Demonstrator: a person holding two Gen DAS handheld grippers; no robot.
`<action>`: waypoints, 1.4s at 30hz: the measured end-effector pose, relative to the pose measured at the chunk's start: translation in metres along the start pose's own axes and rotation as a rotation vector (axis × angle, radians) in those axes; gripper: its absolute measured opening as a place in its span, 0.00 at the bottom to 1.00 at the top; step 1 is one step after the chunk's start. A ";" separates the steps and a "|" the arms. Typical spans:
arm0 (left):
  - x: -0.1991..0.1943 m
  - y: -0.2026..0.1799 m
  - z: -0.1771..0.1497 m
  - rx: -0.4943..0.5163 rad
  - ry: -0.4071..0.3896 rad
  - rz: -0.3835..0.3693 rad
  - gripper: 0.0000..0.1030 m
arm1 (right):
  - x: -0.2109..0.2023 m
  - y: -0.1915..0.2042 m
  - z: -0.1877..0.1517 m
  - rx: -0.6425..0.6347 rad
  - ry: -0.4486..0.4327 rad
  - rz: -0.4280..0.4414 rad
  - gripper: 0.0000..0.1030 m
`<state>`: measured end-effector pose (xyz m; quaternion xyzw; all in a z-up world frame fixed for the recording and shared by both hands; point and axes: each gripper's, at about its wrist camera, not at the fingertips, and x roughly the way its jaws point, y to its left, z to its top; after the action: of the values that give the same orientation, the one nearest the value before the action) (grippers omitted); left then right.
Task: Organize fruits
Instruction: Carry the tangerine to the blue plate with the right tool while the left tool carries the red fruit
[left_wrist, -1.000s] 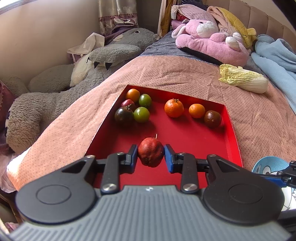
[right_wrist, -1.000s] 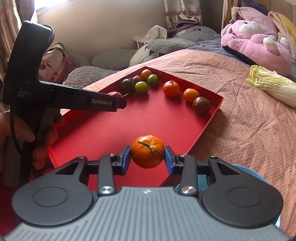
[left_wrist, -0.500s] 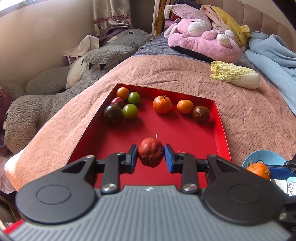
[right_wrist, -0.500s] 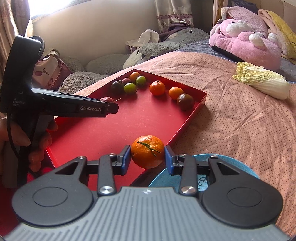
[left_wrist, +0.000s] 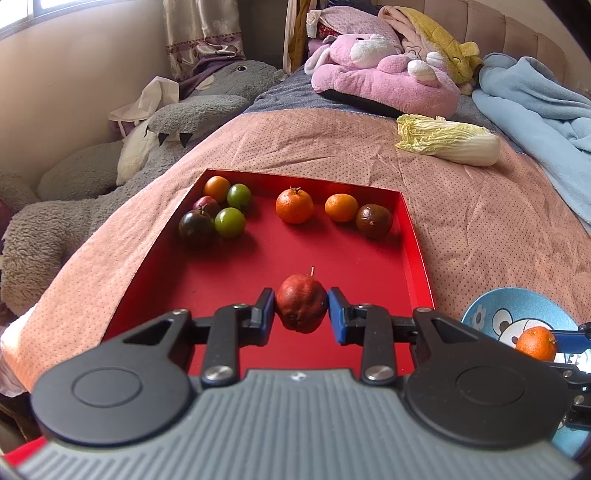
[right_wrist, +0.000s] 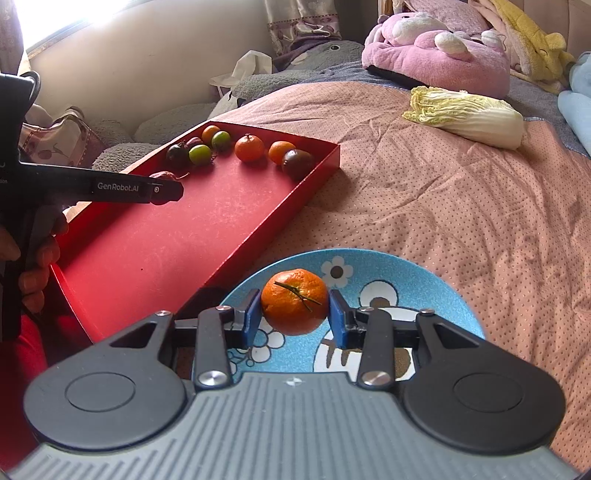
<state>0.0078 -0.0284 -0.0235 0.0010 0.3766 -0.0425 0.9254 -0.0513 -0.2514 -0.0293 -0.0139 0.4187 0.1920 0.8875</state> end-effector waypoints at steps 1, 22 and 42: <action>0.000 -0.001 0.000 0.005 -0.002 -0.004 0.33 | 0.000 -0.002 -0.002 0.004 0.003 -0.006 0.43; -0.005 -0.037 -0.004 0.070 -0.040 -0.122 0.33 | -0.008 -0.030 -0.027 0.046 0.031 -0.066 0.43; -0.004 -0.092 -0.028 0.182 0.014 -0.305 0.33 | 0.000 -0.038 -0.033 0.055 0.046 -0.079 0.43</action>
<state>-0.0217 -0.1183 -0.0377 0.0279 0.3734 -0.2161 0.9017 -0.0625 -0.2925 -0.0565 -0.0105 0.4433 0.1449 0.8845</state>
